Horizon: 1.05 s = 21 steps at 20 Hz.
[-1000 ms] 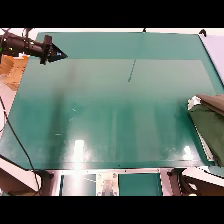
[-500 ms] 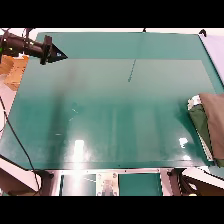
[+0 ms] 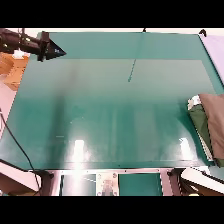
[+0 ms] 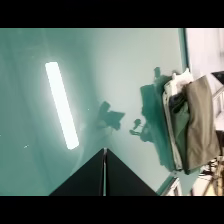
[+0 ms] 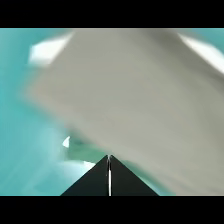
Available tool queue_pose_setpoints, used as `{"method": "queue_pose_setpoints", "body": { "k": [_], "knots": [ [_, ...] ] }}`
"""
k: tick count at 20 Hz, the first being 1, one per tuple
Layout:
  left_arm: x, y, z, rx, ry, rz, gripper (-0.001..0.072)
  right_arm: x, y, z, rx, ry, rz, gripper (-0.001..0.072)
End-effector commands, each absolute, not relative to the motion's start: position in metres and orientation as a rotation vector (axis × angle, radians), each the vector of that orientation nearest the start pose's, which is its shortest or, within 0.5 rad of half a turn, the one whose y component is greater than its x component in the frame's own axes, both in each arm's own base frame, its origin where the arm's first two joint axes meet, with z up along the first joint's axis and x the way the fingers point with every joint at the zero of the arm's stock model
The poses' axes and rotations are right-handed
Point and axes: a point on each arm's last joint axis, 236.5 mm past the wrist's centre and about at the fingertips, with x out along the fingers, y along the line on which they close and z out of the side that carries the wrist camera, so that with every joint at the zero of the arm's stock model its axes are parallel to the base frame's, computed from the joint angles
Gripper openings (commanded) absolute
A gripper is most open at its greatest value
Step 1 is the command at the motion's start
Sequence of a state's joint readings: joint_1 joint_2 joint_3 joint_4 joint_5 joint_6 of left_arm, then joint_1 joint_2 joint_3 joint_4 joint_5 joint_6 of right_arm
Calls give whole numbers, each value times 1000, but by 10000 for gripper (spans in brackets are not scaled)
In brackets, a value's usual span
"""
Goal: Fold the shirts.
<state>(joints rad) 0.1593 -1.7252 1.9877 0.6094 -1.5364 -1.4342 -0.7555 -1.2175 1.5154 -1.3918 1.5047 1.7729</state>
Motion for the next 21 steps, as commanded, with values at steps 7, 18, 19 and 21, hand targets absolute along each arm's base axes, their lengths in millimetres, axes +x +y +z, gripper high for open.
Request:
{"method": "queue_pose_setpoints", "body": {
  "k": [7,18,19,21],
  "knots": [
    [333,-123,147,-531,1100,-626,20,291,24,57,466,1197,-5,12],
    [257,-137,79,-614,1216,-605,22,259,65,46,402,1169,109,15],
    [256,-137,79,-614,1219,-607,22,259,65,46,402,1169,109,15],
    [256,-137,79,-614,1217,-606,22,259,65,46,401,1169,109,15]
  ]
}}
